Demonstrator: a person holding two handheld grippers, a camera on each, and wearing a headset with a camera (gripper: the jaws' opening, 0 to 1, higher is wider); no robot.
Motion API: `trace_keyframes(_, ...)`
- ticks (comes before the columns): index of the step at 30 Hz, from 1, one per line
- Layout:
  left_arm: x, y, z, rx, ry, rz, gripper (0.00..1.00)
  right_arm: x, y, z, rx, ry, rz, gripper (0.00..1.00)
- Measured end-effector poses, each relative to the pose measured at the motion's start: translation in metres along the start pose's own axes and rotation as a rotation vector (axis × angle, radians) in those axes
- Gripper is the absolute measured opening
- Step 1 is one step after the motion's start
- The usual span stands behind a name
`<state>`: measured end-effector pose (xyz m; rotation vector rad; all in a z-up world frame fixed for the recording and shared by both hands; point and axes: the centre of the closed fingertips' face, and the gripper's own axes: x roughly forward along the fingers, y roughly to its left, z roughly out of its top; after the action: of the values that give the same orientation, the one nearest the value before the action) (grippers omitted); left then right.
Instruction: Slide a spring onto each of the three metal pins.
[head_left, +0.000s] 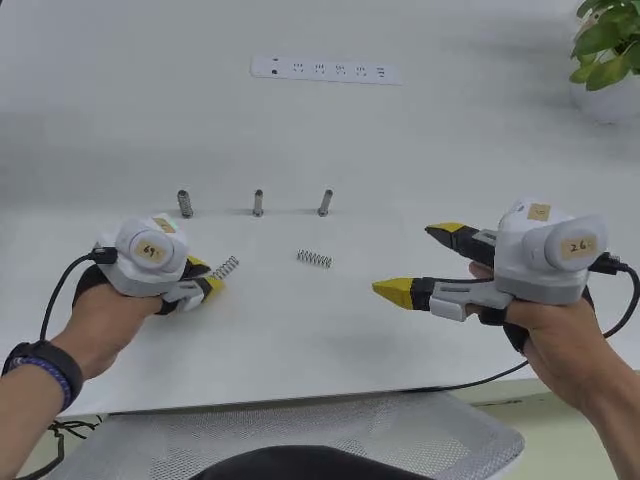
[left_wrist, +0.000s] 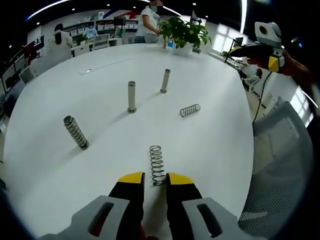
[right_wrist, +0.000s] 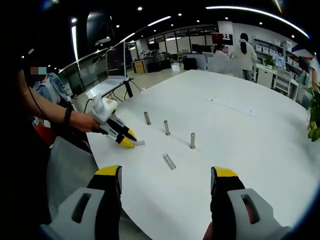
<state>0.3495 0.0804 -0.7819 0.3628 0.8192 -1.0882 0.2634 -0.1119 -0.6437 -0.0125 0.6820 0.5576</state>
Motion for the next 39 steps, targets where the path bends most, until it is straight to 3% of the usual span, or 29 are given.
trace_keyframes(2,0.001,0.002,0.000,0.003,0.003,0.006,0.03,0.000,0.000,0.000,0.000,0.000,0.000,0.72)
trace_keyframes(12,0.003,0.007,0.002,-0.008,0.012,0.005,0.03,0.000,0.001,0.000,-0.004,0.002,0.002,0.72)
trace_keyframes(23,-0.008,0.006,0.006,-0.008,-0.006,0.009,0.03,0.003,0.006,-0.002,0.009,0.002,0.018,0.72)
trace_keyframes(39,-0.030,-0.009,0.006,0.039,-0.035,-0.003,0.03,0.017,0.021,-0.005,0.002,0.008,0.073,0.71)
